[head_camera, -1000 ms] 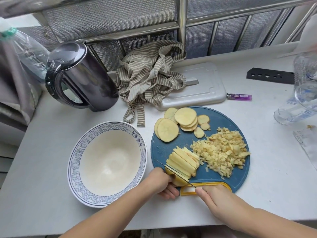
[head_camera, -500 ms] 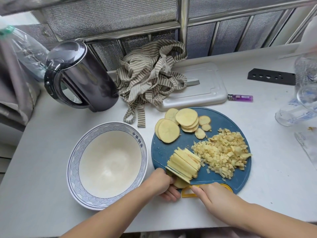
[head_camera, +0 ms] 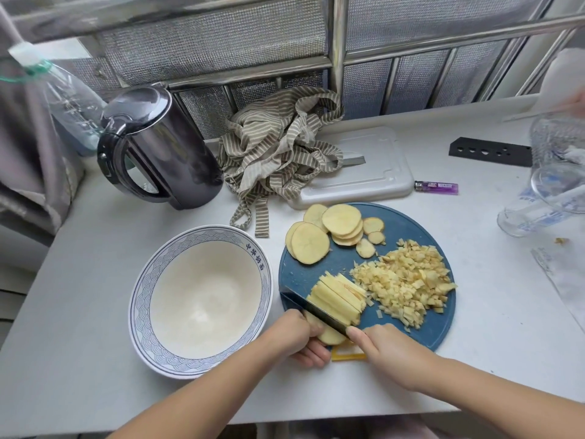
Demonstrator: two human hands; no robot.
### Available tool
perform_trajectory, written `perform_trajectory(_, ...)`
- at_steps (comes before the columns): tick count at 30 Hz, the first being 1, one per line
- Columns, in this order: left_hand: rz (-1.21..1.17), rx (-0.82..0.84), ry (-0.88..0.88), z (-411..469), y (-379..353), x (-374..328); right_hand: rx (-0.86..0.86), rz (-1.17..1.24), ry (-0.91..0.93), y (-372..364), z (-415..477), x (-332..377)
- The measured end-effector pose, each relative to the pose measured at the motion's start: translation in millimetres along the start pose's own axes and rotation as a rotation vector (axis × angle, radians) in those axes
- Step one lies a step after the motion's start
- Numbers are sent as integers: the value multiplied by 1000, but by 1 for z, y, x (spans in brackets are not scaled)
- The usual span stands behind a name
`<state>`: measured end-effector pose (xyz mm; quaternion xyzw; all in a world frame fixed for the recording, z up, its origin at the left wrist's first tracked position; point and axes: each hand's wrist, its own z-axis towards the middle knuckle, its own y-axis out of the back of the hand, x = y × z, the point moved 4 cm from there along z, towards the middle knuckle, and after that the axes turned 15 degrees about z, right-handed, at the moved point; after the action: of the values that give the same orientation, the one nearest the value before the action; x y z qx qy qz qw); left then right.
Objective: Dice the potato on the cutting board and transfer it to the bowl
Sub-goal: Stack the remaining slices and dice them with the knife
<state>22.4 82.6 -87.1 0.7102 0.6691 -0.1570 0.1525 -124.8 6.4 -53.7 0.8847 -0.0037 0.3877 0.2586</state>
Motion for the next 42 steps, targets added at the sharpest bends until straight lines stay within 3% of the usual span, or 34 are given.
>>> perform_trajectory(12, 141, -128, -21, -13, 3, -5, -73, -34, 1, -3, -12, -4)
perform_trajectory(19, 132, -127, -29, -21, 2, -7, -19, 249, -112, 8, -23, -16)
perform_trajectory(25, 88, -148, -62, -27, 0, -4, -25, 287, -96, 9, -25, -13)
perform_trajectory(36, 134, -214, -118, -27, 7, -7, -20, 47, 28, 9, -19, -3)
perform_trajectory(42, 119, -206, -92, -27, 8, -6, -84, 128, 31, 6, -19, 2)
